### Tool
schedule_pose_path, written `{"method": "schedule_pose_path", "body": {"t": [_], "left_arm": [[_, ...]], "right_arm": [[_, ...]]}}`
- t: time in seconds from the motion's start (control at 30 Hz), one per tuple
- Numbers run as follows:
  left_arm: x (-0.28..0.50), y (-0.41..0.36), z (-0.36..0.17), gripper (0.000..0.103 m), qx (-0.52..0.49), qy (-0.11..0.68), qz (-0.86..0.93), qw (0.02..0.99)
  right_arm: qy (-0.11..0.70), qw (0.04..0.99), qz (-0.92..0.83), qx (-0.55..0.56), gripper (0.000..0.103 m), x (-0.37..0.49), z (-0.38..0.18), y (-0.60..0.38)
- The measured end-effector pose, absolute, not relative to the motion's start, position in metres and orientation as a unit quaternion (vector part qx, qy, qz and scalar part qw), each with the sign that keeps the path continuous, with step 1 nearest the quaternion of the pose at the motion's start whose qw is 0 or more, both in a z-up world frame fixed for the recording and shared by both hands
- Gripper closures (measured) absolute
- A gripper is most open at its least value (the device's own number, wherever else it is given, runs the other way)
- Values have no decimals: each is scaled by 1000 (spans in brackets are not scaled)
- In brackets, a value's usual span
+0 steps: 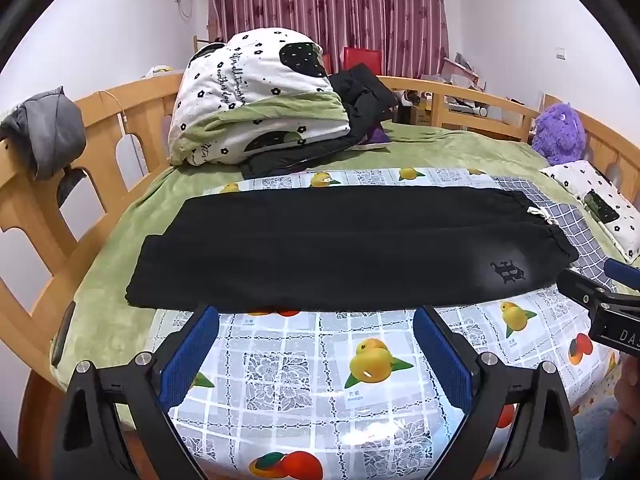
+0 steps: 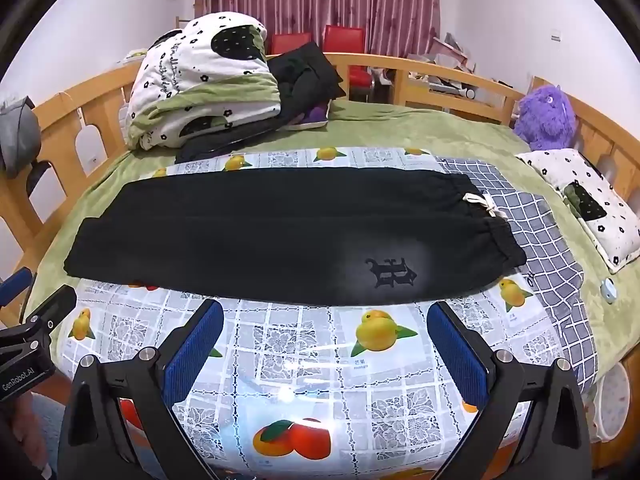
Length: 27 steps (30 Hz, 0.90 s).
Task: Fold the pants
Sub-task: 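Move both grippers toward the black sweatpants lying flat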
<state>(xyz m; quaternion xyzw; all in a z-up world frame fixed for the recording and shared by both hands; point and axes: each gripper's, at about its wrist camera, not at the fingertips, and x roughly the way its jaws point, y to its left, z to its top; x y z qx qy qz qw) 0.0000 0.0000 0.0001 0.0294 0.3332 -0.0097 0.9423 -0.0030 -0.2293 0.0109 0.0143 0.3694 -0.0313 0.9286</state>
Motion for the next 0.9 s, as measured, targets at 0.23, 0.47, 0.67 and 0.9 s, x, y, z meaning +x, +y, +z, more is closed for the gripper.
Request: {"method": "schedule_pose_path", "body": {"t": [0.23, 0.47, 0.67, 0.9], "left_arm": [[-2, 1, -1, 5, 28, 332, -10, 943], [-1, 2, 0, 5, 27, 333, -10, 942], [-1, 2, 0, 5, 27, 333, -10, 942], [-1, 3, 1, 5, 25, 334, -10, 942]], "right_arm": [[369, 929, -28, 14, 2, -4, 11, -228], [369, 929, -27, 14, 2, -4, 11, -229], [368, 929, -26, 15, 2, -4, 11, -229], [367, 930, -25, 15, 2, -4, 12, -229]]}}
